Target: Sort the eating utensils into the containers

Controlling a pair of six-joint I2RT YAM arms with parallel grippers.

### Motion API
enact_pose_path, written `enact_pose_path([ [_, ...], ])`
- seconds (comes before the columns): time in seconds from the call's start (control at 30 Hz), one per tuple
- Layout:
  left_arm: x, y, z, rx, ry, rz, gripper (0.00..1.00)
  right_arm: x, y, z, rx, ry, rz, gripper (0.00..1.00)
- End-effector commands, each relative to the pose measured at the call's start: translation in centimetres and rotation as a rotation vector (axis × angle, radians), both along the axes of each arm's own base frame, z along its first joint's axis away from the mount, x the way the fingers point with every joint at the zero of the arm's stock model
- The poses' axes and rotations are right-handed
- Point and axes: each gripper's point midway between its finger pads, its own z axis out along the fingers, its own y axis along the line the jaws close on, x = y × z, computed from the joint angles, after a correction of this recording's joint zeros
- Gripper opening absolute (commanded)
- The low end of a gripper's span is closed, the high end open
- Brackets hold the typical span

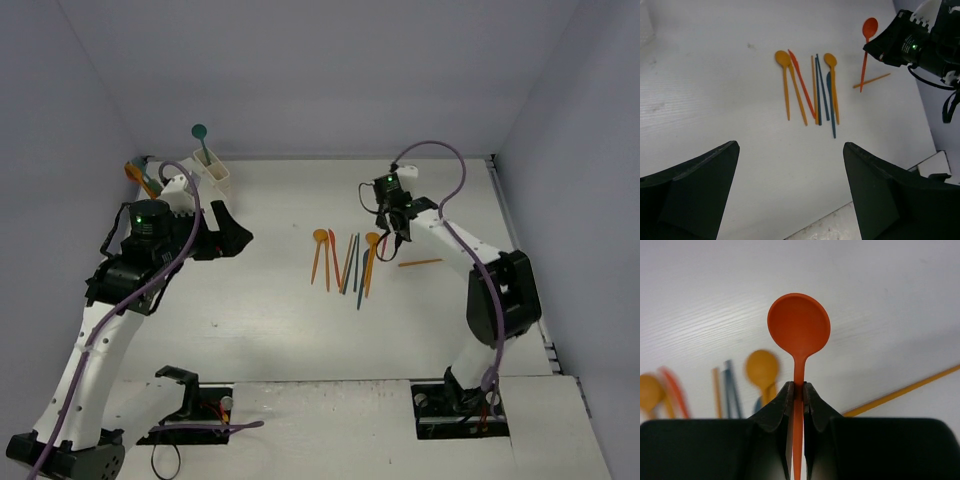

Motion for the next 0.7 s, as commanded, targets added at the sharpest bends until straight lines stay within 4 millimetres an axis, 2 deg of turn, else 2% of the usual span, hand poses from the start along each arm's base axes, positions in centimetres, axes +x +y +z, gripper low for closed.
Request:
enact_pose_path([
  [0.0,1.5,-3.2,6.9,-0.150,-0.172,-0.102,0.82,-1.6,5.7,11.4,-0.011,-0.268,0.318,0.00],
  [0.1,2.6,-4.4,8.2,-0.171,-0.205,-0.128,0.82,-4.1,9.6,14.8,0.102,-0.365,0.512,0.00],
  [0.23,3.8,-5.8,10.0,-0.177,-0.267,-0.136,0.82,-8.0,13.1,18.6,0.204,-0.444,0.741,0.00],
  [0.33,4.6,-7.9,11.9,-0.194,-0.333,-0.162,0.82,-10.6,15.6,21.4,0.273,-0.507,0.875,0.00],
  [0.5,5.3,-11.1,12.5,-0.157,-0.373,-0.193,0.82,-12.5,17.1,22.1,0.307,-0.516,0.946,0.00],
  [0.67,5.6,-13.4,11.4,-0.081,-0.377,-0.205,0.76,-13.3,17.0,22.4,0.329,-0.522,0.941,0.00],
])
